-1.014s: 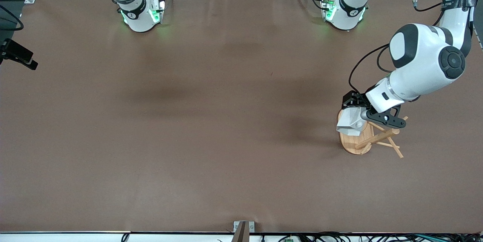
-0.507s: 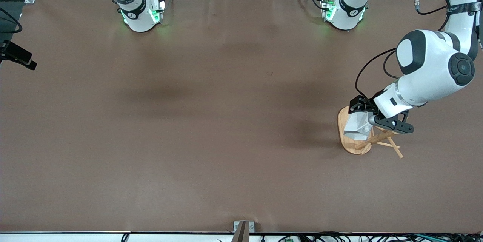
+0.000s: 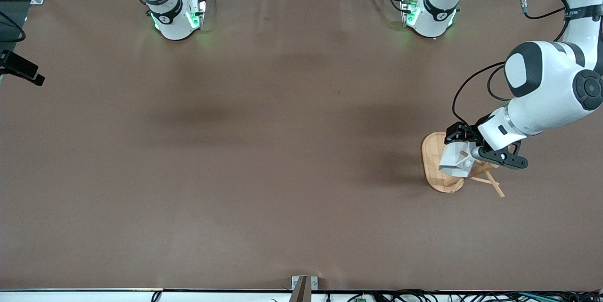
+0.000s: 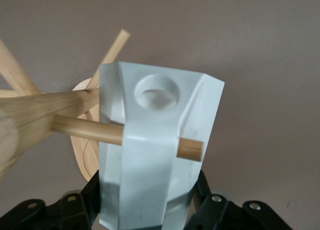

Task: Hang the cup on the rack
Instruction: 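Open the left gripper to release the cup on the dowel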

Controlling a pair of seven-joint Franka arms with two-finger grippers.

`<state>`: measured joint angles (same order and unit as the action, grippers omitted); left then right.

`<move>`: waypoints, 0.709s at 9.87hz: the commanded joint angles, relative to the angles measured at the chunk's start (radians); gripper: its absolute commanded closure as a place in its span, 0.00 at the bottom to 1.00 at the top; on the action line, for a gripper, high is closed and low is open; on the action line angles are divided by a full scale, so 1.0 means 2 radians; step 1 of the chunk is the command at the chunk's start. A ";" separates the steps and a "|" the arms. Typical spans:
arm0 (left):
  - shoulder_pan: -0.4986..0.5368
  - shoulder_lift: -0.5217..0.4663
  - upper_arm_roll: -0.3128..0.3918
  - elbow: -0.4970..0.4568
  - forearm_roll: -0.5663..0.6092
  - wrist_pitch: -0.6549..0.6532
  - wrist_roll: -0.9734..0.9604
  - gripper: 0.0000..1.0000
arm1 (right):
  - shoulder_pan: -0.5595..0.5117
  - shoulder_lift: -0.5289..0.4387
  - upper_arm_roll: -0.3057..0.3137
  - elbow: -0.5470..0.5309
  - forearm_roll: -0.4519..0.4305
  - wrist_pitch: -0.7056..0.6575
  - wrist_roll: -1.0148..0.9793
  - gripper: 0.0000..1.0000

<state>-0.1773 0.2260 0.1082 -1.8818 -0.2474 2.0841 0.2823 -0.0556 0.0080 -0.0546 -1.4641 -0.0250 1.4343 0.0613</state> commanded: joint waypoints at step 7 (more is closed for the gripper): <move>0.008 0.019 0.002 0.010 -0.010 0.009 0.009 0.00 | 0.008 -0.005 0.000 -0.004 0.003 0.017 0.000 0.00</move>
<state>-0.1647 0.2413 0.1120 -1.8681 -0.2486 2.0929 0.2890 -0.0469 0.0080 -0.0515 -1.4639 -0.0231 1.4526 0.0609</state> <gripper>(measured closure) 0.000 0.000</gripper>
